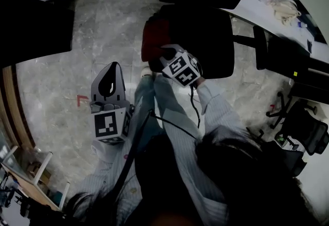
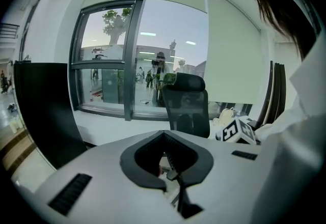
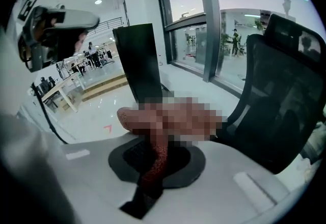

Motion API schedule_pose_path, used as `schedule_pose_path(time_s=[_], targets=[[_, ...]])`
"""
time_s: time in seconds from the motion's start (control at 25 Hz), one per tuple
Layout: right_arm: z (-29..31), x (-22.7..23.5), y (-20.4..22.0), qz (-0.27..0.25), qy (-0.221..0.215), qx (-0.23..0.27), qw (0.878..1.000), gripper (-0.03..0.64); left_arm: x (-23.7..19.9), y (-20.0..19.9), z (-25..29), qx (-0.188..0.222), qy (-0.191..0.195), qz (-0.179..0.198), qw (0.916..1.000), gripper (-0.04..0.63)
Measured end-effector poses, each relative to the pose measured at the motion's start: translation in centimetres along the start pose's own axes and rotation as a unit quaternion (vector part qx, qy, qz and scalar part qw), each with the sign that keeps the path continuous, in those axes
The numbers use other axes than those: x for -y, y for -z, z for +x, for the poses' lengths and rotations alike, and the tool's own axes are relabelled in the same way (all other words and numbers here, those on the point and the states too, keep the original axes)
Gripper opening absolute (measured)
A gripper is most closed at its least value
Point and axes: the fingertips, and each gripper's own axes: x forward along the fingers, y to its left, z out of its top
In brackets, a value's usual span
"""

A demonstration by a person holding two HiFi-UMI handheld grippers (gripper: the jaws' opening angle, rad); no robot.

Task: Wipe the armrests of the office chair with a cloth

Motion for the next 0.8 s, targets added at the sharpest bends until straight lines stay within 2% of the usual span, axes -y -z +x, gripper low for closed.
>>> schedule_pose_path(time_s=[0.08,0.24,0.36,0.48,0.8], targets=[[1.4,3.0,-1.7,0.012,0.014,0.008,1.000,0.028,-0.9,0.6,-0.6,-0.002,-0.013,-0.004,0.9999,0.003],[4.0,9.1,-5.0,0.070,0.057,0.017,0.996,0.028,-3.7,1.3,-1.8,-0.007,-0.044,-0.012,0.9990,0.003],[4.9,10.8,-6.2,0.108,0.065,0.012,0.992,0.028,-5.0,1.2,-2.4,-0.005,-0.055,-0.014,0.9984,0.003],[4.6,9.2,-5.8,0.097,0.060,0.002,0.993,0.028,-5.5,1.1,-2.6,-0.001,-0.054,-0.015,0.9984,0.003],[0.1,-1.0,-0.2,0.089,-0.007,-0.004,0.996,0.028,-4.0,-0.4,-1.7,0.011,-0.022,-0.004,0.9997,0.003]])
